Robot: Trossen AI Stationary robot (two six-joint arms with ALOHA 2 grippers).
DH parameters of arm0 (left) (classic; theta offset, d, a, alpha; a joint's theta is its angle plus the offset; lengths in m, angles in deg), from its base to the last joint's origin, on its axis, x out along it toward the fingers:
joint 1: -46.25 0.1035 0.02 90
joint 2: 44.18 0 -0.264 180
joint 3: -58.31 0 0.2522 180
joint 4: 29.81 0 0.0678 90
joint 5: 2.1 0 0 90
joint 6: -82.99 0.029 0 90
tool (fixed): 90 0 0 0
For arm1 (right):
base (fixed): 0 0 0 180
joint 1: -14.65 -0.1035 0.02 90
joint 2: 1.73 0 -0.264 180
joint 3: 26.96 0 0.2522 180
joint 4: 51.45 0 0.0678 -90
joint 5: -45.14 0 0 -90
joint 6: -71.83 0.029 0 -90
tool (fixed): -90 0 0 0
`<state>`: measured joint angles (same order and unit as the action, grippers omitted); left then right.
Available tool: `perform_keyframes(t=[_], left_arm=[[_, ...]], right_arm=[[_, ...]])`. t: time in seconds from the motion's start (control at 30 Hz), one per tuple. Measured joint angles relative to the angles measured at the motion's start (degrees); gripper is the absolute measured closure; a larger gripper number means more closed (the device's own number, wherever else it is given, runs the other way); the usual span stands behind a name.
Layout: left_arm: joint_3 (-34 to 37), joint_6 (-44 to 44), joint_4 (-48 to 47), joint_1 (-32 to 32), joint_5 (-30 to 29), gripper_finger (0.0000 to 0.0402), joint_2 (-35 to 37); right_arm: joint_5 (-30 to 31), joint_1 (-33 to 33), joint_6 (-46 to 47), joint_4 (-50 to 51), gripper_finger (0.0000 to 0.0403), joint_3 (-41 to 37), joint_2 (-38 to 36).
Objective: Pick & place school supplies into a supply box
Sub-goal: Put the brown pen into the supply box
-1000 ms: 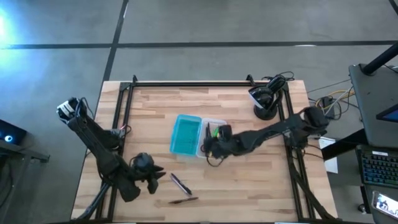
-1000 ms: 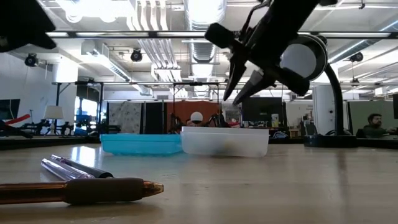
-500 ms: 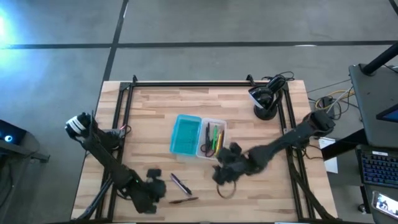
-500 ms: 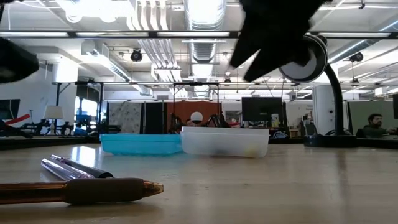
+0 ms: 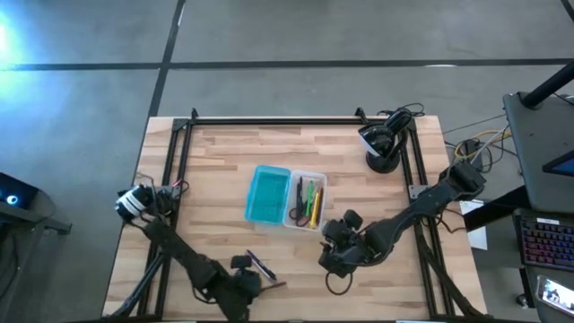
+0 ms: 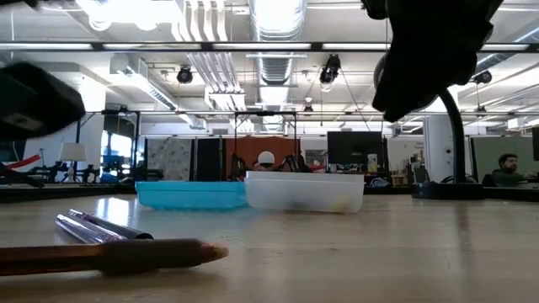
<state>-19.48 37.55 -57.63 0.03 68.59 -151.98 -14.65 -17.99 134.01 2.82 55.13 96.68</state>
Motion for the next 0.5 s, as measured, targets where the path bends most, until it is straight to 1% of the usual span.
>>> perform_keyframes(t=[0.13,0.33,0.4,0.5], left_arm=[[-2.59,-2.84,-2.26,2.48,0.65,0.0301,-2.52],[-8.3,-2.36,-6.84,4.94,3.84,0.0304,-7.36],[-10.66,-2.85,-10.43,5.4,4.41,0.0317,-9.16],[-14.24,-3.65,-15.43,5.88,5.66,0.0362,-11.36]], right_arm=[[-0.06,-1.38,-0.03,1.22,0.0181,-0.33,-0.07],[-0.03,-3.46,1.41,3.09,0.0184,-3.17,-0.91],[-0.02,-4.55,2.66,4.69,0.019,-4.89,-2.43],[2.02,-6.63,5.73,6.55,0.0202,-8.95,-6.75]])
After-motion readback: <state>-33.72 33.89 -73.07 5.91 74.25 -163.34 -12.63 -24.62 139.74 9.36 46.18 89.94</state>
